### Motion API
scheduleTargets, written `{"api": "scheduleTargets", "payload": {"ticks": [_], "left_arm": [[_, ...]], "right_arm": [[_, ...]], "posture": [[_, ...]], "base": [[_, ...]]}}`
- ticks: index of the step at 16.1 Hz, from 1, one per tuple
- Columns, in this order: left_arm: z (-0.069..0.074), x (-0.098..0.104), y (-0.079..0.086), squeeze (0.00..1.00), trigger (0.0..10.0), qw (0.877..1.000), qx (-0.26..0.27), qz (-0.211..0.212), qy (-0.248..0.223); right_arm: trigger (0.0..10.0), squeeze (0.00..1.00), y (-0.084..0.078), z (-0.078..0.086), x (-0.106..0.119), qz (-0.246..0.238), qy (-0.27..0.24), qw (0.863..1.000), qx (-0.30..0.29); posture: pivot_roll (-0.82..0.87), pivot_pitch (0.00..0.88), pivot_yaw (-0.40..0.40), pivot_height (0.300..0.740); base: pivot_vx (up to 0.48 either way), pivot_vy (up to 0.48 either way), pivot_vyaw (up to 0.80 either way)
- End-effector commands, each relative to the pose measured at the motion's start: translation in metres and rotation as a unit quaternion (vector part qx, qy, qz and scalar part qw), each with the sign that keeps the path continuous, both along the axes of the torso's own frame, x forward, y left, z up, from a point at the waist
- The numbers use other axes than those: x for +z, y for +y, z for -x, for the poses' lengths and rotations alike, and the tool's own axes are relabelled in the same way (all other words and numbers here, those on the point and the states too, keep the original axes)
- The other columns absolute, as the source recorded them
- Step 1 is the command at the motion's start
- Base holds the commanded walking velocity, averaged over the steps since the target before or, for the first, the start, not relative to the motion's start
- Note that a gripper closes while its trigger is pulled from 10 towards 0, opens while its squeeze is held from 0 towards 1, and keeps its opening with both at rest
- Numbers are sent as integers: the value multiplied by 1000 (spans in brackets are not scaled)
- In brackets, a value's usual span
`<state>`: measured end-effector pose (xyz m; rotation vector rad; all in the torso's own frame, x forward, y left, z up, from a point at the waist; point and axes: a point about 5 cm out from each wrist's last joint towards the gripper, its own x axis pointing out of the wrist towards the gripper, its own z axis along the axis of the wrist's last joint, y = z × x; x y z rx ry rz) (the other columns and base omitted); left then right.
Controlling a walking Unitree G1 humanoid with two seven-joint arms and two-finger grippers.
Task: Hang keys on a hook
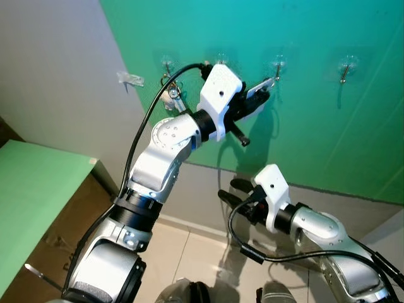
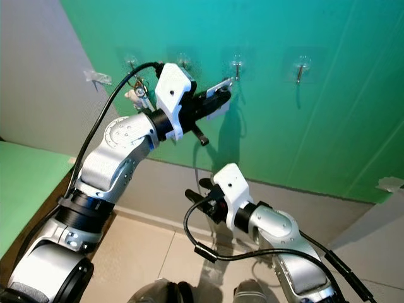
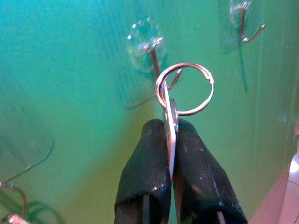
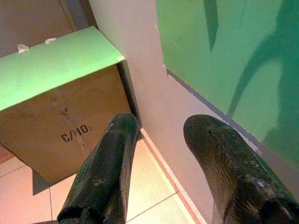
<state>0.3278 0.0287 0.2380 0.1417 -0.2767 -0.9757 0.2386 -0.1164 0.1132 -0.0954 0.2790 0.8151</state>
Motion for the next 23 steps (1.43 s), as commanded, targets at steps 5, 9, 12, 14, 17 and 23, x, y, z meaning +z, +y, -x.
{"api": "scheduleTargets", "payload": {"ticks": [5,9,12,14,17,23], "left_arm": [[-3,-1,-2,0,0,1000,7,-6,-1],[-9,1,-4,0,0,1000,9,-10,1],[-11,1,-9,0,0,1000,2,-15,-2],[-14,0,-10,0,0,1000,1,-20,-2],[-20,-2,-10,0,0,1000,4,-30,-2],[-29,7,-6,0,0,999,13,-27,-14]], "right_arm": [[10000,0,6,3,1,-6,4,1000,23],[10000,0,7,4,0,-7,5,1000,25],[10000,0,8,5,-1,-8,6,1000,28],[10000,0,9,7,0,-9,7,999,31],[10000,0,10,10,-1,-9,9,999,34],[10000,0,11,14,-1,-10,15,999,35]], "posture": [[-290,25,159,720],[-303,18,167,720],[-305,15,168,720],[-304,22,168,720],[-304,29,166,720],[-315,43,175,720]], "base": [[0,0,0],[0,0,0],[0,0,0],[0,0,0],[0,0,0],[0,0,0]]}}
